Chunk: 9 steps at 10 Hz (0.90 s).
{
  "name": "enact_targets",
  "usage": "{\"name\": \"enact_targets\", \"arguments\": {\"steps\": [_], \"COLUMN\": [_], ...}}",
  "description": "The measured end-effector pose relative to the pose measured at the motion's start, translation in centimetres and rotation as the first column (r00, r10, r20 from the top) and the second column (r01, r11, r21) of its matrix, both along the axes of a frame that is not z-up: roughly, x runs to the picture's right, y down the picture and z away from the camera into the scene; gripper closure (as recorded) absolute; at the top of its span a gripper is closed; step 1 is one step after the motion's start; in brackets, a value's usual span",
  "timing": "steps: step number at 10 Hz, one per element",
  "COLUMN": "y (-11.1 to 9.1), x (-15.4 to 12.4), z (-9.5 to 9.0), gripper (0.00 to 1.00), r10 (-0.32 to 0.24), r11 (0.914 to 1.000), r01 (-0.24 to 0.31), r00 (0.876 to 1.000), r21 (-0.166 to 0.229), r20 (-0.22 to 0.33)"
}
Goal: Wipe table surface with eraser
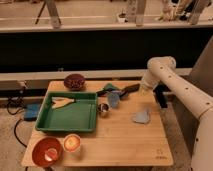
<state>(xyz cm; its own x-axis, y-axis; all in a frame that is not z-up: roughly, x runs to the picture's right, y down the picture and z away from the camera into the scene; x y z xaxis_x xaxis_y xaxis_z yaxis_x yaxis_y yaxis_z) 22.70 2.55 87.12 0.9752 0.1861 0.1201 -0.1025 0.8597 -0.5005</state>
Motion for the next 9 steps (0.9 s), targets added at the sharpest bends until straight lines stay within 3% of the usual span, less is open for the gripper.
{"name": "enact_targets", "arguments": {"steps": [3, 5, 8, 9], "y": [-1.9, -3.5, -4.6, -5.2], "x": [-0.4, -0.1, 0.1, 0.6], "z": [1.7, 3.0, 4.1, 4.9], "gripper": [0.4, 0.21, 0.2, 0.2], "r10": [0.01, -0.014, -0.06, -0.077], "r11": [0.9971, 0.9882, 0.9731, 0.9646], "r01": [-0.014, 0.001, 0.038, 0.053], "r00": [0.998, 0.996, 0.994, 0.994], "r21": [0.075, 0.153, 0.227, 0.258], "r20": [0.058, 0.084, 0.092, 0.082]}}
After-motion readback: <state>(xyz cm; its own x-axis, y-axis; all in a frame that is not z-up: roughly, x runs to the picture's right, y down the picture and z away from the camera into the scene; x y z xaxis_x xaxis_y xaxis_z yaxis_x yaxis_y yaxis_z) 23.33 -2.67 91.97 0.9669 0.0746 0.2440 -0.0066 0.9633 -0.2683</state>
